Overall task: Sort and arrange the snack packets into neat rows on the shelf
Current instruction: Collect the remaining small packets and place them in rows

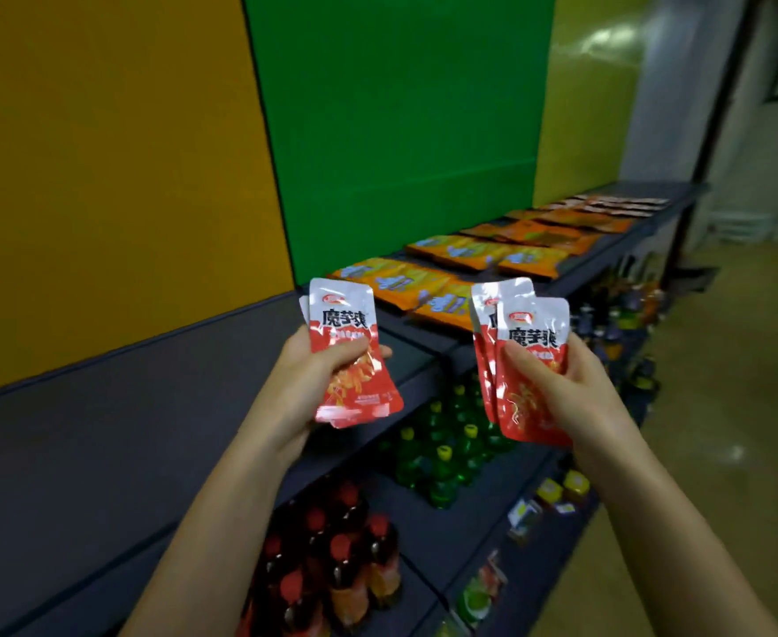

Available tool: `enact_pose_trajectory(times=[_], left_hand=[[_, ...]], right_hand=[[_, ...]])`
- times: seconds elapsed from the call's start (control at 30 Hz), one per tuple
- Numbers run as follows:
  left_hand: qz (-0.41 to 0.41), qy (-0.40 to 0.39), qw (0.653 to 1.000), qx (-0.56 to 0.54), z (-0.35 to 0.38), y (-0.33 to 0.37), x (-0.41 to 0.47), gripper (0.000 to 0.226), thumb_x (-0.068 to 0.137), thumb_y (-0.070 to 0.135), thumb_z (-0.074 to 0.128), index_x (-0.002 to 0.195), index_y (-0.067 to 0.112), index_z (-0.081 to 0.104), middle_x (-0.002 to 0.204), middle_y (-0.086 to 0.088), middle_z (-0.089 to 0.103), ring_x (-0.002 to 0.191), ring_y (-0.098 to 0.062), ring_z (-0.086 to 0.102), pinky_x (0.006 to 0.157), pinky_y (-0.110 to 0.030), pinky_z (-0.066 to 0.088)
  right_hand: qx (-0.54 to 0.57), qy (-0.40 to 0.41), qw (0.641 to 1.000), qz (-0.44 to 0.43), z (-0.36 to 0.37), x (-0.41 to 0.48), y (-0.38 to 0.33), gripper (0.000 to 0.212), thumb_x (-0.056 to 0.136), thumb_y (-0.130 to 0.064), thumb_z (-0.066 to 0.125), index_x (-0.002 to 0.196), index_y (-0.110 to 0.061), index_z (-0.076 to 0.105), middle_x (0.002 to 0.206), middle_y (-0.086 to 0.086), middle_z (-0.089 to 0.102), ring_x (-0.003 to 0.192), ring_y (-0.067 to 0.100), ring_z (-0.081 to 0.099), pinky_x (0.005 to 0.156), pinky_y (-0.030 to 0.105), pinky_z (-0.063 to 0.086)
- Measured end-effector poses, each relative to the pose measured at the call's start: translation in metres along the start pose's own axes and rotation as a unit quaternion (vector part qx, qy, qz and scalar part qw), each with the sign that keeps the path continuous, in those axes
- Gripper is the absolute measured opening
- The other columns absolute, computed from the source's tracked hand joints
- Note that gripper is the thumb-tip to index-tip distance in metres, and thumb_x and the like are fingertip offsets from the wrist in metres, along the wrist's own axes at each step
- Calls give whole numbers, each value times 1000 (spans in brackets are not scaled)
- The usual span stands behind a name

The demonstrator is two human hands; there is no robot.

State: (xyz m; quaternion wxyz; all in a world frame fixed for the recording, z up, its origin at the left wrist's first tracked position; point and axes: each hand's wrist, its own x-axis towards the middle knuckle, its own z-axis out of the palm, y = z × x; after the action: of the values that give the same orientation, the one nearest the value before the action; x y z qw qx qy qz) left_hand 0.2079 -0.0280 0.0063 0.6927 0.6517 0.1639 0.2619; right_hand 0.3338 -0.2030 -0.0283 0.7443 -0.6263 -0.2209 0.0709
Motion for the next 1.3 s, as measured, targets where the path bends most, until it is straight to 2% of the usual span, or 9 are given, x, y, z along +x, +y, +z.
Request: enact_pose_trajectory(times=[0.13, 0.2, 0.33, 0.43, 0.57, 0.7, 0.9, 1.1, 1.3], left_hand=[[-22, -87, 996, -6, 88, -37, 10, 22, 87, 6, 55, 109, 10, 58, 79, -4, 76, 65, -10, 70, 54, -20, 53], [-44, -120, 992, -12, 129, -58, 18, 23, 87, 5, 55, 110, 9, 57, 79, -4, 75, 65, -10, 70, 55, -20, 54], [-101, -149, 984, -7, 210, -105, 38, 19, 88, 7, 56, 106, 12, 60, 85, -7, 75, 73, -15, 71, 68, -28, 56], [-138, -168, 976, 1, 269, -135, 50, 18, 89, 8, 54, 106, 11, 58, 92, -13, 73, 72, -14, 70, 60, -21, 56], [-156, -200, 967, 2, 345, -161, 71, 21, 89, 7, 54, 111, 7, 57, 95, -16, 72, 68, -15, 69, 58, -23, 56], [-167, -226, 960, 6, 408, -179, 97, 21, 89, 9, 55, 110, 10, 57, 94, -13, 73, 71, -15, 70, 65, -27, 55], [-198, -260, 945, 11, 491, -212, 145, 21, 87, 5, 55, 108, 8, 57, 97, -20, 72, 76, -24, 69, 66, -30, 55], [-202, -279, 939, 20, 572, -242, 222, 26, 86, 9, 58, 111, 7, 58, 94, -17, 73, 75, -23, 70, 62, -27, 54], [-164, -300, 940, 0, 658, -242, 321, 19, 88, 4, 54, 106, 5, 58, 76, -8, 75, 64, -14, 71, 54, -21, 55]], right_hand=[[0, 92, 995, 37, -91, -2, 18, 21, 88, -13, 60, 109, -17, 57, 85, -2, 67, 58, -2, 66, 49, 14, 51], [-4, 130, 990, 50, -131, -1, 31, 23, 88, -11, 59, 111, -14, 57, 84, -1, 67, 55, -3, 65, 47, 15, 51], [-5, 178, 981, 79, -205, 6, 51, 21, 89, -7, 58, 109, -11, 56, 81, -1, 65, 49, -4, 63, 43, 12, 48], [1, 192, 976, 101, -256, 18, 58, 20, 90, -3, 55, 109, -8, 55, 78, 3, 64, 45, -1, 62, 39, 13, 46], [-3, 229, 967, 110, -323, 43, 65, 23, 90, -7, 57, 112, -7, 56, 84, 3, 67, 62, 12, 66, 51, 23, 52], [6, 267, 957, 112, -380, 65, 71, 21, 90, -7, 56, 110, -11, 56, 84, 1, 66, 59, 9, 65, 44, 16, 48], [11, 319, 938, 137, -445, 102, 96, 25, 88, -10, 60, 113, -12, 58, 91, 1, 69, 77, 17, 65, 69, 33, 52], [0, 332, 934, 129, -506, 186, 112, 24, 88, -11, 60, 111, -16, 58, 93, 0, 69, 79, 14, 65, 62, 26, 49], [-10, 329, 938, 106, -561, 305, 109, 18, 88, -10, 60, 105, -16, 60, 87, 0, 69, 73, 15, 65, 66, 31, 52]])
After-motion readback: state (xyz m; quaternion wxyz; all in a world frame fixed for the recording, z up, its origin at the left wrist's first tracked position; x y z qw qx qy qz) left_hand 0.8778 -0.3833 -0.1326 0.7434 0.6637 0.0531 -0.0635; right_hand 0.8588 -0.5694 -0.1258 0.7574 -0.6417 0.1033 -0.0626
